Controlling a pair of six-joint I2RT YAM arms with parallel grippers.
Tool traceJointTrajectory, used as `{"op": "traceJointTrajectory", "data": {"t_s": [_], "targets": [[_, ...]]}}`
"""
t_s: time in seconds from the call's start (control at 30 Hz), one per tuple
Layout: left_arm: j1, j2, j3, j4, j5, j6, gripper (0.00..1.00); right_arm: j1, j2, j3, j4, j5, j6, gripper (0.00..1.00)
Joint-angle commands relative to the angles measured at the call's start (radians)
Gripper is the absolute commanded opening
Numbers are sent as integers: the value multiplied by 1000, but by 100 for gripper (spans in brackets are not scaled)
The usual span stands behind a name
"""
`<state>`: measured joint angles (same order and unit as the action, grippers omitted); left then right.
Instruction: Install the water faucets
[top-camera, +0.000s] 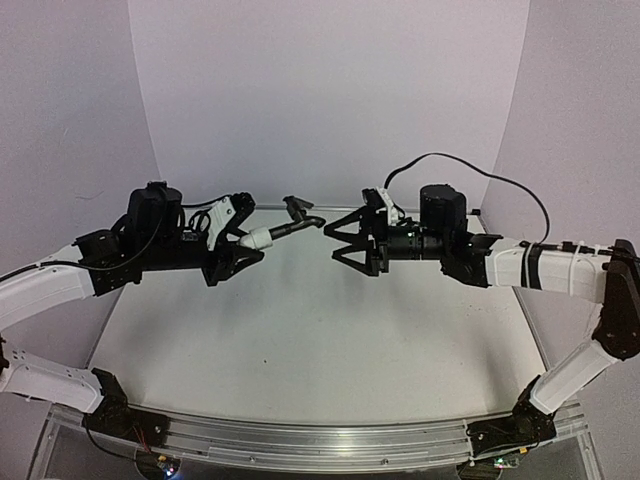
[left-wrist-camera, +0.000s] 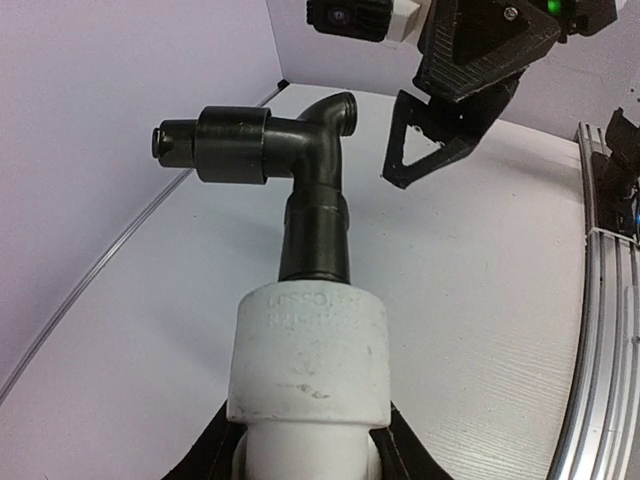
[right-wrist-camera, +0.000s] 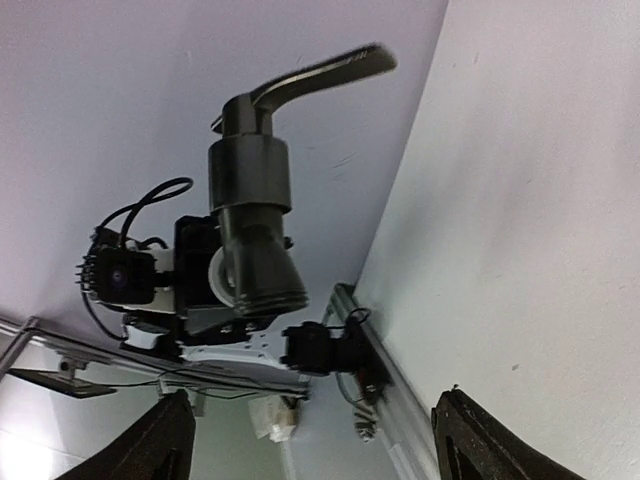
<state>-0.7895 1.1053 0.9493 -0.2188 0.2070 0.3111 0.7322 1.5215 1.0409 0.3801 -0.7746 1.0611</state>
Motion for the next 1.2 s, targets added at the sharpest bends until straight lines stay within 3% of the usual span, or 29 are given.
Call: {"op": "traceJointTrajectory", "data": {"t_s": [0.0, 0.17, 0.3, 0.37, 0.57, 0.73, 1.0, 1.07, 1.17], "targets": [[32, -48, 27, 1, 111, -172, 0, -10, -116, 31, -242, 146, -560, 87], [64, 32, 141, -104, 459, -359, 0, 21, -262, -42, -262, 218, -1139, 89], [68, 90, 193, -101, 765, -495, 0, 68, -382, -138, -251, 72, -1669, 89], [68, 118, 206, -100, 837, -535, 0, 70, -396, -135, -224, 37, -1757, 90], [69, 126, 185, -100, 852, -551, 0, 74, -319, -25, -266, -43, -1796, 82], [68, 134, 187, -101, 857, -547, 0, 90, -232, 30, -265, -52, -1787, 68], [68, 156, 194, -101, 846, -527, 0, 100, -116, 120, -237, -70, -1573, 46], [68, 159, 202, -101, 826, -504, 0, 100, -101, 130, -236, -59, -1491, 29], [68, 131, 207, -98, 674, -413, 0, 99, -80, 129, -235, -21, -1322, 12]]}}
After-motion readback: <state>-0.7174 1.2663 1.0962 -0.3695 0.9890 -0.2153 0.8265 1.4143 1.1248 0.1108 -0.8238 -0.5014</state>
